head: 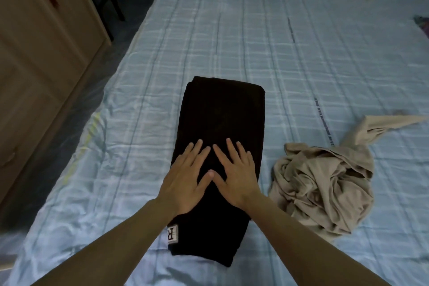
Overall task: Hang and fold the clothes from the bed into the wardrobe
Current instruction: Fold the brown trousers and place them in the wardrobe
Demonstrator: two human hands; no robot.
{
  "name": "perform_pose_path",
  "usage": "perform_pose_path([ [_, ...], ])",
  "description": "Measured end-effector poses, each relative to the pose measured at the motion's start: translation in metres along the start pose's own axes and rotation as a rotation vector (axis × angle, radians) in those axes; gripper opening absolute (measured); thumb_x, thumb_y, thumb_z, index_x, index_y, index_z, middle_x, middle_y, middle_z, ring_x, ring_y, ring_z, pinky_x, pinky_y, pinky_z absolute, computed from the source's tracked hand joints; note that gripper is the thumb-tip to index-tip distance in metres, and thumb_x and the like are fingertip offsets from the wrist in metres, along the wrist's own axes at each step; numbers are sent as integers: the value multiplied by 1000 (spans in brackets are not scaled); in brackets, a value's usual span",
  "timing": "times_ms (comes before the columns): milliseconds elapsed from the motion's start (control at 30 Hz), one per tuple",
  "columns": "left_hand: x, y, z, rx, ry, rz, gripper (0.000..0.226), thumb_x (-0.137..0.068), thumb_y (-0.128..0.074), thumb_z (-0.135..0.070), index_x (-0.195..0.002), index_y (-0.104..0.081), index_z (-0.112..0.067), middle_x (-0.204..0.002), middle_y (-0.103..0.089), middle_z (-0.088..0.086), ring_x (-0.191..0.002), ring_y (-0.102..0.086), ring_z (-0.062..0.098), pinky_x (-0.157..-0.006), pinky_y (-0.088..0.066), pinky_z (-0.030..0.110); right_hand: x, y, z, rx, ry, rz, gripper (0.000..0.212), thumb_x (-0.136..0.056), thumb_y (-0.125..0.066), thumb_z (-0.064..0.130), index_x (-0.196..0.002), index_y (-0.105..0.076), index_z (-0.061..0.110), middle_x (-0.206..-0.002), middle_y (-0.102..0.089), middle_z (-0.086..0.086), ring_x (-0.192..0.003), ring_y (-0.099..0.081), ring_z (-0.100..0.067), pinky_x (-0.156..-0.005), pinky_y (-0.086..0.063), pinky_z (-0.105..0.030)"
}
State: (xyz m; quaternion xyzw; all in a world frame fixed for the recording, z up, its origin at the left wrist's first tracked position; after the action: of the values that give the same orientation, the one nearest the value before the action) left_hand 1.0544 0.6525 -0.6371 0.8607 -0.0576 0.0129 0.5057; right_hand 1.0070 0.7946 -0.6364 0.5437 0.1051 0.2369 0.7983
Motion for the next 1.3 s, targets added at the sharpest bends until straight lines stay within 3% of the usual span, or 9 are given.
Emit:
perform_pose_path([
  [133, -4, -35, 23, -101, -2, 34, 65, -99, -8, -63, -157, -1, -35, -165, 15, -9, -151, 20, 11, -125, 0, 43, -6, -35, -17, 96, -1, -1, 71, -94, -20, 68, -157, -6, 37, -165, 10, -3, -150, 21, -26, -120, 10, -50],
  [300, -20, -52, 41, -106, 41, 82, 64, -96, -1, -66, -154, 9, -42, -162, 23, -15, -148, 28, 9, -123, 8, 41, -20, -55, -23, 102, -17, -24, 69, -95, -23, 65, -157, -10, 36, -166, 6, -3, -150, 18, -26, -120, 7, -51],
  [467, -20, -40, 34, -73, 54, 100, 67, -94, -3, -67, -154, 7, -41, -162, 23, -15, -147, 28, 10, -125, 2, 45, -19, -43, -19, 89, -20, 51, 71, -93, -20, 65, -156, -1, 38, -164, 17, 0, -148, 28, -24, -121, 10, -51],
  [600, -28, -15, 21, 119, 69, 15, 72, -92, -23, -74, -154, 4, -48, -160, 29, -18, -146, 29, 4, -122, 9, 41, -32, -8, -21, -217, -37, 4, 72, -96, -50, 45, -156, -12, 36, -163, 11, 5, -149, 21, -15, -124, 2, -46],
  [700, -59, 13, 6, 141, 71, -123, 72, -94, -26, -70, -155, 4, -46, -161, 27, -18, -147, 27, 3, -120, 11, 39, -56, 28, -21, -222, -10, -165, 66, -99, -53, 35, -156, -21, 27, -165, -2, -2, -152, 11, -17, -124, -4, -41],
  [800, -103, 36, -2, 30, 80, -192, 68, -99, -24, -61, -157, 3, -39, -163, 24, -11, -149, 25, 8, -123, 8, 44, -91, 41, -21, -195, -39, -160, 64, -102, -43, 40, -157, -15, 26, -166, 3, -5, -152, 12, -20, -124, -3, -44],
  [967, -172, 42, 7, -154, 124, -224, 73, -99, -39, -46, -158, 1, -31, -164, 24, -1, -151, 21, 20, -123, 5, 51, -142, 40, -44, -2, -48, -104, 68, -101, -38, 46, -157, -2, 32, -164, 16, -7, -150, 20, -27, -122, 5, -51],
  [1167, -223, 17, 50, -303, 150, -131, 76, -94, -26, -62, -157, 8, -36, -165, 19, 0, -150, 23, 21, -120, 10, 54, -187, 16, -79, 173, -5, -11, 83, -86, -19, 80, -154, 10, 42, -161, 27, -4, -146, 30, -27, -118, 14, -53],
  [1300, -241, -3, 76, -224, 182, -107, 77, -88, -18, -71, -155, 9, -43, -166, 13, -4, -151, 19, 16, -122, 4, 54, -212, -7, -95, 178, -4, 22, 82, -84, -10, 83, -153, 12, 43, -162, 24, -3, -147, 29, -26, -119, 11, -55],
])
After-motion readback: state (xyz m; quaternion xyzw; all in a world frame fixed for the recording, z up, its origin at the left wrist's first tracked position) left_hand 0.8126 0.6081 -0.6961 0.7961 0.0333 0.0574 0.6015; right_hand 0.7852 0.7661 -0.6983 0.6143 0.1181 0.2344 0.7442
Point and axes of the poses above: each hand's wrist, its own x-axis away from the middle knuckle, its own y-axis out of the back of the hand, z = x × y, the point moved 5 cm from there along -x, towards the middle knuckle
